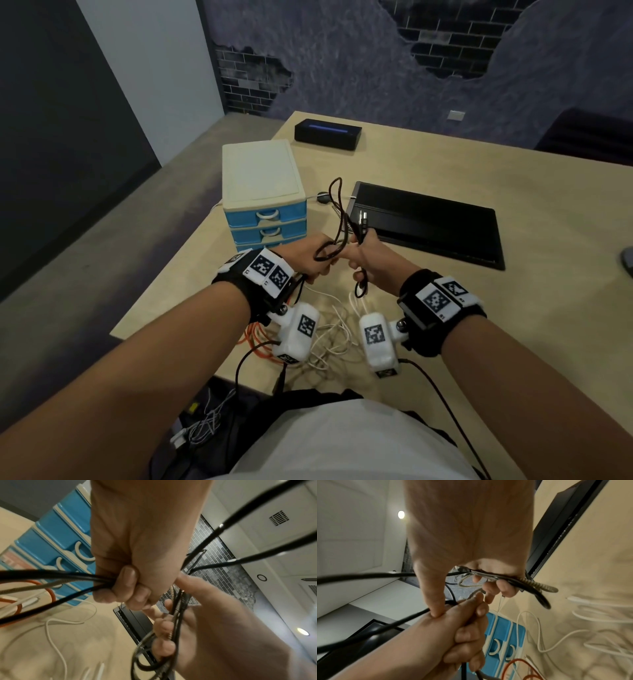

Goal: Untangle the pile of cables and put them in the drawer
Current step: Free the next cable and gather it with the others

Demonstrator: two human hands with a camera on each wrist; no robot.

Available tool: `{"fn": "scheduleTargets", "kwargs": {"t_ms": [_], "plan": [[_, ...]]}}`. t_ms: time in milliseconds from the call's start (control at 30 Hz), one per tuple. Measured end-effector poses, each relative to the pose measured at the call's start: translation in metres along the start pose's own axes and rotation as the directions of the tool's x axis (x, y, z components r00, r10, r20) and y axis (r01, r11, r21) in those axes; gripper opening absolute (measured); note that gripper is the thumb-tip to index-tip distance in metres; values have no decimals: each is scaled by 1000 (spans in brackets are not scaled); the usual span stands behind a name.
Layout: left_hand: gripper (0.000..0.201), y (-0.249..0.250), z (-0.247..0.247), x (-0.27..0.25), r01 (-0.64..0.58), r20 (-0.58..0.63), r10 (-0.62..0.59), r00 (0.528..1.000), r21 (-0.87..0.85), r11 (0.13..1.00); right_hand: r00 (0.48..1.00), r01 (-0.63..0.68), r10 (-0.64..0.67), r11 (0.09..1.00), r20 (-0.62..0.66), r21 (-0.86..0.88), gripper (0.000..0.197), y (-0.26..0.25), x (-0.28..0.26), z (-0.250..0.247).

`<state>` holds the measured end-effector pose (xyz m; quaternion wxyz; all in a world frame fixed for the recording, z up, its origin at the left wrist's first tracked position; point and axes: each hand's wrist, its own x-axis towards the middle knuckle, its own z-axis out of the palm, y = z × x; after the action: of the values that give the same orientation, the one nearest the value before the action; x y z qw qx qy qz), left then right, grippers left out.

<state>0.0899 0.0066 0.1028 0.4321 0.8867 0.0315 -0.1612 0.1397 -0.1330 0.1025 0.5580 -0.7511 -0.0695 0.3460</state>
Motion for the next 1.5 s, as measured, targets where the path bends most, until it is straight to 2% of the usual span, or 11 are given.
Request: {"fn": "scheduleTargets", "kwargs": {"t_ms": [233, 400, 500, 633, 700, 800, 900, 1100, 1300, 1433, 1500], "plan": [[34, 8, 2, 3, 76, 90, -68, 994, -92, 993, 985, 155, -151, 987, -86, 46, 47, 11, 6, 3], [41, 16, 5, -3, 6, 100, 17, 995, -224, 975, 922, 325, -301, 944, -243, 65, 29, 6, 7, 9], [40, 5, 2, -11, 22, 126, 6, 992, -222, 975, 901, 351, -304, 930, -309, 109, 17, 2, 14, 3], [40, -15, -3, -16, 62, 89, -44, 995, -221, 973, 905, 352, -299, 926, -304, 136, 21, -7, 15, -7], [39, -21, -3, -13, 76, 83, -64, 995, -149, 986, 878, 389, -345, 919, -331, 73, 15, -12, 12, -8], [40, -48, -1, -12, 144, 119, -151, 981, 59, 988, 842, 455, -367, 877, -395, 154, 5, -17, 11, -17], [31, -75, 2, -23, 191, 108, -204, 973, 121, 974, 811, 472, -339, 861, -476, 189, 3, -23, 16, -45], [40, -83, -3, -24, 254, -3, -259, 966, 206, 945, 749, 471, -321, 873, -579, 126, 31, -17, 25, -69], [46, -93, -9, -20, 287, 49, -290, 956, 62, 956, 696, 501, -378, 865, -610, 36, 19, -23, 25, -72], [39, -68, -7, -21, 278, 118, -252, 960, -458, 844, 661, 525, -468, 847, -586, -84, 15, -28, 22, -68], [37, -63, -9, -21, 290, 159, -242, 957, -521, 803, 646, 546, -500, 831, -577, -108, 15, -30, 21, -67]]}}
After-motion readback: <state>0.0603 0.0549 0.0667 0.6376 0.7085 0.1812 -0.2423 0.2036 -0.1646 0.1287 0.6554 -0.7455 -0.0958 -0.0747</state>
